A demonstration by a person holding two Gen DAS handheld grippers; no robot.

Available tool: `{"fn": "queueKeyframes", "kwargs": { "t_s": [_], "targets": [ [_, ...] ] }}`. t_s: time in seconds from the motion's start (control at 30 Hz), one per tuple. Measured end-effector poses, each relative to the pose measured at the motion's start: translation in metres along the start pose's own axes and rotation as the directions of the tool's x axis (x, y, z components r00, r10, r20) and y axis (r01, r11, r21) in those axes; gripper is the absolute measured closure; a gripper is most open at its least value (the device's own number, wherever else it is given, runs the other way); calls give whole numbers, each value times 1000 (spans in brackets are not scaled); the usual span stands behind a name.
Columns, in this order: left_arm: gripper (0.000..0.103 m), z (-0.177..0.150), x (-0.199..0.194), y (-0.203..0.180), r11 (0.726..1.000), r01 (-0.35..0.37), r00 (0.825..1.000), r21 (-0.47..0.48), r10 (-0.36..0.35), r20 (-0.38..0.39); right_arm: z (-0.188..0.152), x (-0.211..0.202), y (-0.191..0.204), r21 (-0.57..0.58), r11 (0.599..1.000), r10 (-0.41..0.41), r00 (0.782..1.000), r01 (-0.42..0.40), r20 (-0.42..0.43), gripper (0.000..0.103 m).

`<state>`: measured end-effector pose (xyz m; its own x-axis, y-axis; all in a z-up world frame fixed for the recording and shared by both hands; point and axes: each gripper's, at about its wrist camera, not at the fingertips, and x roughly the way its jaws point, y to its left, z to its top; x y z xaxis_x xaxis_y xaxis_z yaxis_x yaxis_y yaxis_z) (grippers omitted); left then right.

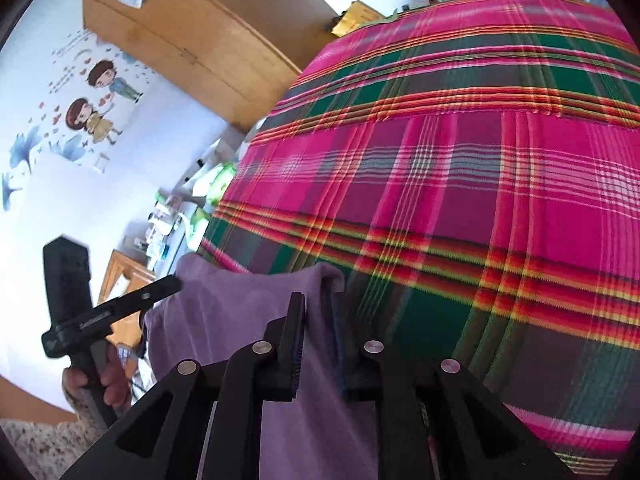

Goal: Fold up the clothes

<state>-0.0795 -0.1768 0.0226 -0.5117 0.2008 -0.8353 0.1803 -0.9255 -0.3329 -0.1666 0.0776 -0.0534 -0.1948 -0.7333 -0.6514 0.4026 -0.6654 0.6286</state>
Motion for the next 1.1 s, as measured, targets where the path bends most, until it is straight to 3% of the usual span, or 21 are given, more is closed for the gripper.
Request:
{"fn": "queueKeyframes", "kwargs": {
  "t_s": [0.1,0.2,0.27,0.33,0.47,0.57,0.77,0.93,1.1],
  "targets": [
    [73,-3,12,-10,1000,-1,1000,30,1,-20,-2,6,1,-9,1000,-6,1000,6,-17,88],
    [73,-7,21,-18,998,-5,999,58,7,-39,-3,11,1,-32,999,-33,999,32,-18,99],
    [73,-8,25,-15,999,-14,998,53,17,-52,-2,11,3,-48,997,-56,998,55,-14,99],
    [81,-8,26,-7,999,-30,998,32,32,-47,-1,10,4,-65,995,-78,997,78,4,99],
    [85,-8,25,3,999,-35,999,6,35,-34,3,9,-2,-51,991,-118,993,120,30,100],
    [85,-10,25,3,1000,-27,999,6,27,-25,2,10,-6,-37,993,-113,993,115,34,100],
    [85,-9,25,3,999,-41,999,6,41,-19,-5,-1,-10,7,1000,2,1000,-3,14,96],
    [85,-9,24,8,1000,-20,1000,-24,19,-12,-20,-5,-7,6,999,39,999,-39,-19,95],
    [85,-11,24,5,999,-36,999,-20,36,0,-35,-12,20,-126,991,-38,999,42,36,97]
  ]
}}
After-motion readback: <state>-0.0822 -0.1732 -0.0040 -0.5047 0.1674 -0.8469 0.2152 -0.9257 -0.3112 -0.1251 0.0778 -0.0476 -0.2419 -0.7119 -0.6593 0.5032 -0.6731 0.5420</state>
